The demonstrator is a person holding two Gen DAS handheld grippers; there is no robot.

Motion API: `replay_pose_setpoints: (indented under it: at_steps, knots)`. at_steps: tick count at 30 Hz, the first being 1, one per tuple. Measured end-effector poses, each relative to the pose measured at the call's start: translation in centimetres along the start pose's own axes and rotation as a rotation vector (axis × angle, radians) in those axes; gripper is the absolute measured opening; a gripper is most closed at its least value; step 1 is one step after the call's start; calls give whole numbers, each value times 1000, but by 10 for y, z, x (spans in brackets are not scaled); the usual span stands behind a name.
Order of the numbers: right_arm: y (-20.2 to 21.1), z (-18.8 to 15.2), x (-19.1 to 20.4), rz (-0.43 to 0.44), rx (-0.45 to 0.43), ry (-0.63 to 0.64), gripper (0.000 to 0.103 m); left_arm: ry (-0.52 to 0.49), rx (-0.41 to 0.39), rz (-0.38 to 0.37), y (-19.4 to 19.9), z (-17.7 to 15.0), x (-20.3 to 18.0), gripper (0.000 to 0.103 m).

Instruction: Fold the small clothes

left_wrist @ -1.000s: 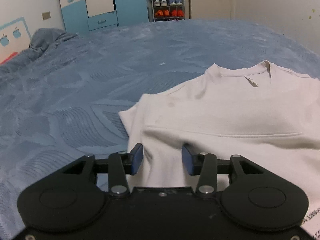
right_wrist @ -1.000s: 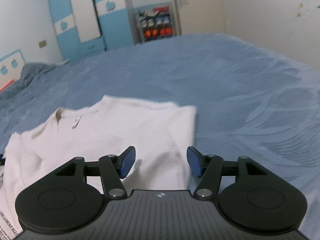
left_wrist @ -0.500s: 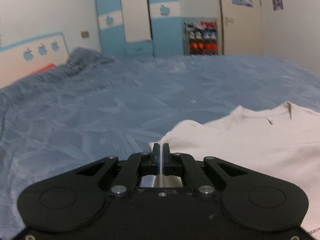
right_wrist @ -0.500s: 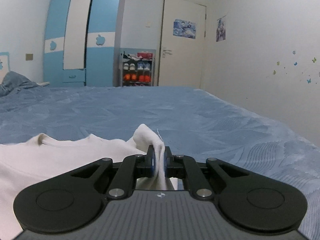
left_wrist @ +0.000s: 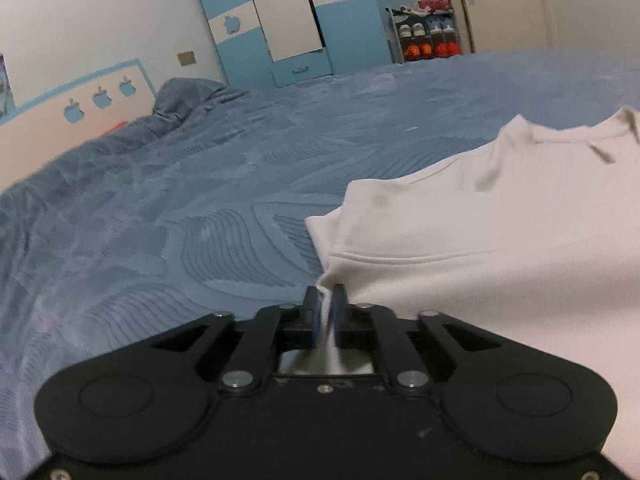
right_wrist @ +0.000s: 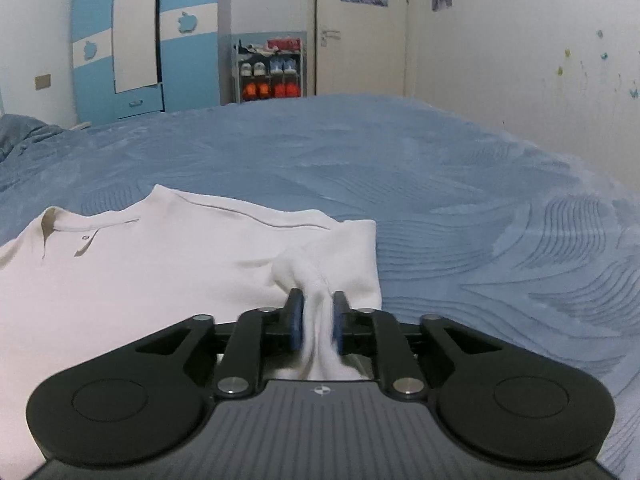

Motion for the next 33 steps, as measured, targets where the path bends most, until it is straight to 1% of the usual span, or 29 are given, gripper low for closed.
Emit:
replay_pose_setpoints:
  at_steps: [1, 2, 3, 4, 5, 6, 7, 9, 10, 11, 12, 13, 16, 20, 21, 25, 27, 30, 33]
  knots:
    - [2, 1, -1, -1, 8, -6, 25, -13, -1, 41, 2, 1, 2, 39]
    - [6, 5, -4, 2, 18, -15, 27, -22, -7, 72, 6, 3, 5, 44]
    - [12, 8, -6, 7, 21, -28, 30, -18, -12, 74, 14, 6, 9, 46]
    - [22, 13, -10, 18, 20, -46, 37, -4, -12, 61, 21, 8, 14, 46]
    - [29, 17, -15, 29, 19, -61, 41, 19, 2, 44, 29, 11, 21, 46]
    - [37, 24, -20, 39, 19, -81, 50, 50, 33, 28, 37, 14, 28, 47]
    - [42, 30, -24, 57, 23, -95, 55, 89, 55, 4, 46, 16, 35, 47]
    - [59, 46, -37, 112, 25, -117, 56, 190, 72, -65, 69, 21, 53, 48]
    - [70, 53, -45, 124, 23, -124, 59, 223, 73, -84, 81, 22, 59, 49]
    - [83, 60, -54, 131, 18, -130, 62, 248, 73, -96, 93, 23, 65, 50]
    - [90, 64, -61, 137, 16, -135, 70, 260, 76, -101, 103, 23, 70, 51]
    - [100, 66, -68, 144, 15, -142, 74, 265, 85, -107, 114, 23, 74, 52]
    - [121, 61, -90, 168, 41, -158, 74, 275, 125, -129, 140, 18, 81, 52]
    - [124, 39, -114, 219, 168, -273, 74, 299, 167, -140, 159, 6, 87, 53]
    - [124, 33, -117, 219, 186, -285, 74, 307, 182, -149, 162, 1, 87, 53]
    - [130, 11, -118, 212, 219, -261, 74, 309, 231, -181, 178, -28, 76, 53]
    - [133, 3, -114, 204, 231, -243, 74, 292, 266, -193, 178, -42, 66, 53]
    - [131, -10, -110, 211, 268, -235, 74, 271, 319, -230, 170, -58, 52, 53]
    - [120, -20, -104, 211, 306, -234, 74, 258, 342, -250, 162, -66, 42, 53]
Point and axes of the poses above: each gripper's, at about its wrist camera, not at the fingertips, and y roughly against the way its jaws point, x to its left, z to its top, the point moved 4 cm from there along -y, roughly the way its jaws point, and after that the axes turned 11 degrees about -z, right-handed, at the moved point
